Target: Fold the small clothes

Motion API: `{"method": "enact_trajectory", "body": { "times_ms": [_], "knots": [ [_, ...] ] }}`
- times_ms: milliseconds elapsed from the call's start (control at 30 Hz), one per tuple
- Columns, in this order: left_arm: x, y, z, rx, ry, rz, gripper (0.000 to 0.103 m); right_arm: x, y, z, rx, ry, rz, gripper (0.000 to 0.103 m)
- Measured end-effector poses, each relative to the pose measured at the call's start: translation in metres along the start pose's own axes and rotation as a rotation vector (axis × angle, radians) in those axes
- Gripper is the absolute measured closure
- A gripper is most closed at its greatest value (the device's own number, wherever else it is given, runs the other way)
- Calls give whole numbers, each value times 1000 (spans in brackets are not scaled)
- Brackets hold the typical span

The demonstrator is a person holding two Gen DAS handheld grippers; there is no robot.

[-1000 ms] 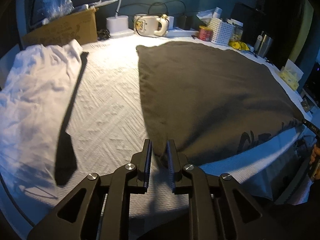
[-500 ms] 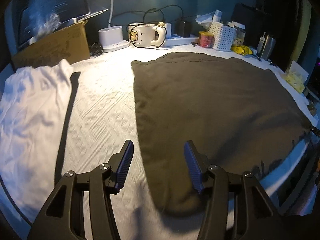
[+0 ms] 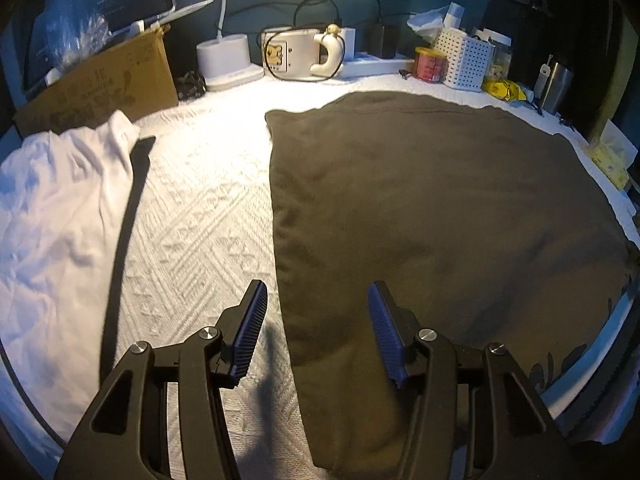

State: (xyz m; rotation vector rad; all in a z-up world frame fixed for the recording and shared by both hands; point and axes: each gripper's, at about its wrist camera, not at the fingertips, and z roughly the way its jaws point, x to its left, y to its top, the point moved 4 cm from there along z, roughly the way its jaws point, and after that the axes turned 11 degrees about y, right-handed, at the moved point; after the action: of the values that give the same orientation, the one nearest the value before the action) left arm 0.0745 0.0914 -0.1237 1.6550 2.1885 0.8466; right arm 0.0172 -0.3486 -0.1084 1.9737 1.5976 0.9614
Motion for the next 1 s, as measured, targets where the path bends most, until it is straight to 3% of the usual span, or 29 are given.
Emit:
{"method": "enact_trajectory", "body": {
  "times_ms": [333,367,433,467,867,1000],
  "knots": [
    [-12,13,-30,-76,-90,12,50,0,0,-36,-35,-41,40,65],
    [-15,13,-31,-79,-105,17,50,1,-2,-38,-36,-40,48,62],
    [-19,14,-33,-80,-127,25,50,3,-8,-43,-45,-35,67,39],
    [-21,14,-33,-78,-134,31,50,5,-11,-45,-46,-30,80,37],
    [-30,-1,-26,-55,-195,60,50,29,-39,-32,68,-18,106,36],
    [-22,-4,-22,-52,-191,49,50,37,-35,-31,51,-3,111,36]
  ]
}}
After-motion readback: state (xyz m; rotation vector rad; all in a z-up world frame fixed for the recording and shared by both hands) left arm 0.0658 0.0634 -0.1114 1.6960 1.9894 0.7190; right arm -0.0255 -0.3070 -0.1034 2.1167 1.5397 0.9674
